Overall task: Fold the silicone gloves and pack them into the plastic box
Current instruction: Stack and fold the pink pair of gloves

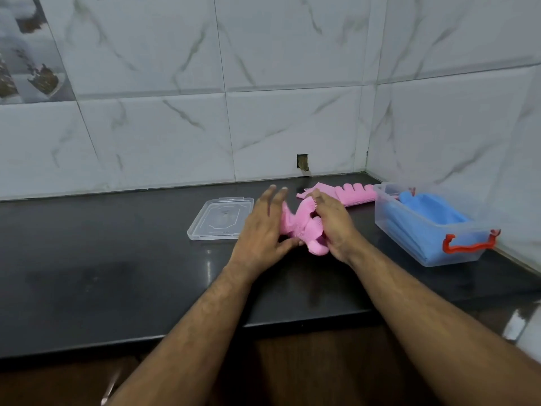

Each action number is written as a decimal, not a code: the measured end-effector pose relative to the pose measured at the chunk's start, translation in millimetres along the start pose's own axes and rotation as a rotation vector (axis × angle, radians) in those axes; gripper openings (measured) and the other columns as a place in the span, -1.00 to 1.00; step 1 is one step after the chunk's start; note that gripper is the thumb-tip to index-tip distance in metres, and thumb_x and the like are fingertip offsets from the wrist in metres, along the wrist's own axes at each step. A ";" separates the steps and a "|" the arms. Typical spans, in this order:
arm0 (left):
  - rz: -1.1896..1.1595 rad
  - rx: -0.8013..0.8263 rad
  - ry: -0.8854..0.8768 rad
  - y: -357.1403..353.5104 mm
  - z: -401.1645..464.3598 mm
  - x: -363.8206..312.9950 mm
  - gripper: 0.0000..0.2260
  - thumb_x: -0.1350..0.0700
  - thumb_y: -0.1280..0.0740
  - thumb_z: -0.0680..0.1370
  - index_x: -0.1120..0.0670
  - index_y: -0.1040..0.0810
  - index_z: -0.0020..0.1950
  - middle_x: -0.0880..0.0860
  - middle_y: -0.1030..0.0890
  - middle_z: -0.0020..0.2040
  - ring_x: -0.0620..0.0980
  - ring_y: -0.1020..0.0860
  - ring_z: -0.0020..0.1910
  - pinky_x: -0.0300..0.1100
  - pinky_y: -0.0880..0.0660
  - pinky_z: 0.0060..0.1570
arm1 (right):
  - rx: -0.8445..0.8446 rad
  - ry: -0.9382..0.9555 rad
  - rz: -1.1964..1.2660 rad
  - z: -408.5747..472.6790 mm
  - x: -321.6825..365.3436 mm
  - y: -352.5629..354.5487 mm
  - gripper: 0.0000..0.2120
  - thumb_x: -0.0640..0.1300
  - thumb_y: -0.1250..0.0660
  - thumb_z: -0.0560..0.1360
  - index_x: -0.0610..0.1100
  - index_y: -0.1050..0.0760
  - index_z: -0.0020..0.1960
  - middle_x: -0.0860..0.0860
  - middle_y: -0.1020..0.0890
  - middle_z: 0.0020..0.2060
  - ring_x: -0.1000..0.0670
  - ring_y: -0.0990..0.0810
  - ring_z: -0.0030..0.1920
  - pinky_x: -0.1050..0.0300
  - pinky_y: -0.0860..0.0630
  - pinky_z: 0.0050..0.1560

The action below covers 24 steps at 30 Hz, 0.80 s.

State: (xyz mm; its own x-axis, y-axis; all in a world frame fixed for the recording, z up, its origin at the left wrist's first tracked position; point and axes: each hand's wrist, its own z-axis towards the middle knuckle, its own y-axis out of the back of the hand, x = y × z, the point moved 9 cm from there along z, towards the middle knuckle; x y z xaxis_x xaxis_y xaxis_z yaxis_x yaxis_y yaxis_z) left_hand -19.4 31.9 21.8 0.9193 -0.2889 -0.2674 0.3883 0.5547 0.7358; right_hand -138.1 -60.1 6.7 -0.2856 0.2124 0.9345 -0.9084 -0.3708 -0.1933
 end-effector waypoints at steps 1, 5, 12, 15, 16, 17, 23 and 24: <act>-0.086 -0.021 0.026 2.9 0.1 3.0 -0.18 -0.15 -0.55 0.43 0.06 -0.27 0.57 0.09 -0.44 0.48 0.03 -0.42 0.43 -0.10 -0.39 0.38 | 0.054 -0.098 0.173 -2.8 -3.6 -7.3 -0.75 -0.03 -0.25 0.66 -0.22 -0.54 0.00 -0.04 -0.56 -0.16 -0.01 -0.52 -0.12 0.11 -0.51 -0.13; -0.311 -0.167 0.043 19.1 -5.8 -0.9 -0.72 -0.12 -0.45 0.52 -0.01 -0.41 -0.01 -0.06 -0.57 -0.33 -0.02 -0.53 -0.33 -0.08 -0.47 -0.31 | 0.097 -0.299 0.437 -5.6 -0.4 -8.1 -0.84 -0.01 -0.28 0.61 -0.09 -0.48 -0.06 -0.05 -0.53 -0.18 -0.09 -0.52 -0.10 0.04 -0.45 -0.11; -0.302 -0.524 0.146 57.3 -16.4 19.7 -0.93 0.05 -0.21 0.61 -0.06 -0.31 0.00 -0.15 -0.54 -0.30 -0.17 -0.51 -0.33 -0.33 -0.30 -0.43 | 0.387 -0.054 0.171 -16.8 11.8 -28.6 -0.13 0.49 0.05 0.45 -0.12 -0.49 0.42 -0.17 -0.60 0.31 -0.19 -0.57 0.34 -0.20 -0.49 0.33; -0.562 -0.583 0.331 54.3 -21.0 44.3 -0.86 -0.03 -0.25 0.65 -0.06 -0.35 -0.06 -0.20 -0.56 -0.24 -0.25 -0.50 -0.26 -0.29 -0.41 -0.28 | 0.466 0.036 -0.133 -27.1 9.3 -43.4 -0.25 0.49 -0.19 0.39 0.01 -0.55 0.35 -0.04 -0.63 0.28 -0.04 -0.56 0.33 0.00 -0.49 0.32; -0.683 -0.545 0.379 46.6 -19.0 50.4 -0.87 -0.01 -0.28 0.64 0.00 -0.42 -0.04 -0.14 -0.58 -0.20 -0.17 -0.52 -0.19 -0.15 -0.47 -0.20 | 0.470 0.098 -0.202 -27.7 12.2 -45.1 -0.32 0.43 -0.29 0.41 0.01 -0.55 0.35 0.00 -0.64 0.25 0.01 -0.57 0.30 0.09 -0.49 0.26; -0.732 -0.489 0.414 39.8 -16.9 52.9 -0.91 0.05 -0.30 0.62 0.04 -0.48 -0.04 -0.05 -0.61 -0.16 -0.11 -0.54 -0.15 -0.10 -0.50 -0.16 | 0.467 0.158 -0.221 -27.1 15.8 -44.9 -0.43 0.30 -0.37 0.47 -0.01 -0.56 0.36 0.03 -0.65 0.25 0.04 -0.58 0.29 0.15 -0.50 0.24; -0.589 -0.566 0.280 60.4 -17.9 41.8 -0.82 0.05 -0.36 0.53 0.14 -0.61 0.00 0.07 -0.68 -0.07 -0.07 -0.63 -0.06 -0.13 -0.55 -0.14 | 0.236 0.068 -0.011 -18.3 20.4 -22.8 -0.50 0.28 -0.39 0.50 -0.14 -0.64 0.15 -0.15 -0.67 -0.13 -0.13 -0.61 -0.20 0.08 -0.47 -0.34; -0.576 -0.560 0.256 60.2 -17.9 37.9 -0.84 0.02 -0.36 0.56 0.11 -0.60 -0.06 0.02 -0.64 -0.17 -0.08 -0.60 -0.15 -0.10 -0.53 -0.19 | 0.207 0.003 0.039 -16.3 16.7 -20.2 -0.44 0.32 -0.40 0.46 -0.15 -0.64 0.15 -0.20 -0.65 -0.13 -0.17 -0.60 -0.20 0.02 -0.48 -0.29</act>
State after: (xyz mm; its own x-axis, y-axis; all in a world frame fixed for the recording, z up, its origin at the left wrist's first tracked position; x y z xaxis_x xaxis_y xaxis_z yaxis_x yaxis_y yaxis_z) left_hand 39.9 68.3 44.9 0.5278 -0.4971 -0.6887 0.7133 0.6996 0.0417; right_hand -129.5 -34.3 21.4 -0.3203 0.1966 0.9267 -0.8144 -0.5568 -0.1633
